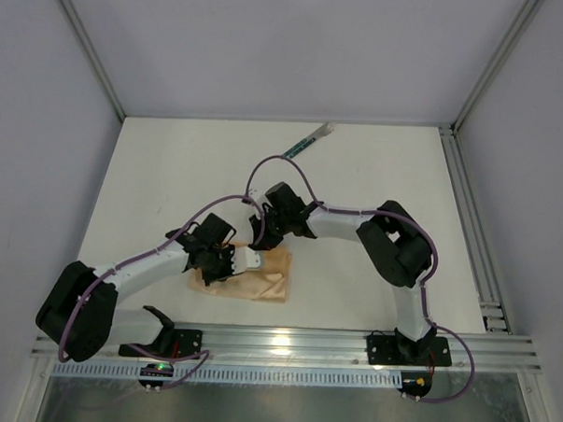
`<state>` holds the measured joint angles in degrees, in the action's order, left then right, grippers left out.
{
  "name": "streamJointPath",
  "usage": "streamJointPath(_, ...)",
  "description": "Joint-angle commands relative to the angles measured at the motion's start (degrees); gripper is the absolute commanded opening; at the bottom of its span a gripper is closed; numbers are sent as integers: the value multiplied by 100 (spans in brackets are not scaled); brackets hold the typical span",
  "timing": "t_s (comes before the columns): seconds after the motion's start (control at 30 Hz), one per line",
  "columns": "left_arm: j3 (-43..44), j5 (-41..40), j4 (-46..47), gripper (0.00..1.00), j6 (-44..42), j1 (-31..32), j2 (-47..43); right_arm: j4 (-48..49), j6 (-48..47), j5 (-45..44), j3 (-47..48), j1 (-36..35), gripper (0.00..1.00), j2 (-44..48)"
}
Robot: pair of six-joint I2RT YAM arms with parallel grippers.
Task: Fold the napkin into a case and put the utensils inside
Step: Smooth out the 2/3-rectangle-folded napkin at the center of the board.
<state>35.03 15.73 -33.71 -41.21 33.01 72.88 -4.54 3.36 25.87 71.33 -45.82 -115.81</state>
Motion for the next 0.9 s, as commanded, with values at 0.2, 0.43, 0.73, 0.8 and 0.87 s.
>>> streamJointPath(0.2, 22, 150, -847, 12, -230, 12, -266, 409, 192, -257, -76, 117, 4, 6)
streamJointPath(0.43, 4, -139, -515, 13, -107, 12, -274, 410, 350, -205, -31, 293, 4, 6)
streamJointPath(0.73, 136, -781, 1050, 13, 667, 12, -327, 603, 183, 242, -110, 267, 4, -12)
streamJointPath(0.8, 284, -799, 1095, 11, 632, 12, -161, 620, 130, 322, -146, 267, 4, -3)
streamJointPath(0.87, 356, -782, 1112, 9, 632, 12, 32, 629, 87, 463, -163, 267, 4, 6)
